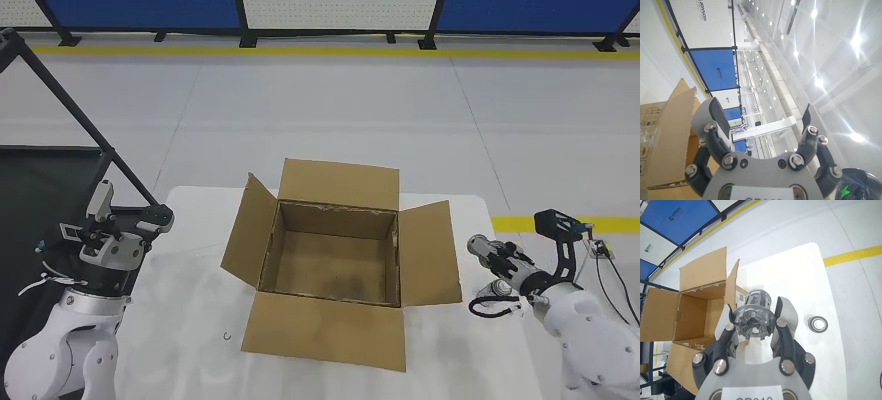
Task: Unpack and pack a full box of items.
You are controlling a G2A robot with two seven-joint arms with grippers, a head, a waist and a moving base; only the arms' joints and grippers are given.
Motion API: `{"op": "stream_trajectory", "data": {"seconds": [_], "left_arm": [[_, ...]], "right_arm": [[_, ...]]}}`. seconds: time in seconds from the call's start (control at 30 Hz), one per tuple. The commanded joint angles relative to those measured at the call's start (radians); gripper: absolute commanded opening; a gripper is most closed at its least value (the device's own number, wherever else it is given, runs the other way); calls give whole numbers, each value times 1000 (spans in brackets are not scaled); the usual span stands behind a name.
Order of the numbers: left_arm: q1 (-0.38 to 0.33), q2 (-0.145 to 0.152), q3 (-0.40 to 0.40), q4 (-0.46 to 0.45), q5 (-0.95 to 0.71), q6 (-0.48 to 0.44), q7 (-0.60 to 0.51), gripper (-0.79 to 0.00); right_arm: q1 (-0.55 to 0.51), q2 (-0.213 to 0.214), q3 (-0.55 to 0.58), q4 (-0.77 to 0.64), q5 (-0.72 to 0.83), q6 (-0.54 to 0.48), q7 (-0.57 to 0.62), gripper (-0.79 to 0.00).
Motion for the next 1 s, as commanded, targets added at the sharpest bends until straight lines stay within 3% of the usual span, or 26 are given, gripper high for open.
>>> {"op": "stream_trajectory", "data": {"seconds": [0.0, 0.43, 0.97], "left_arm": [[0, 0, 0, 0, 0, 0, 0, 0], [0, 0, 0, 0, 0, 0, 0, 0], [0, 0, 0, 0, 0, 0, 0, 0]], "right_arm": [[-1, 6, 2, 26, -1, -24, 47, -785], [198, 43, -126, 302, -151, -90, 390, -785], [313, 46, -249, 512, -239, 15, 393, -785]]}}
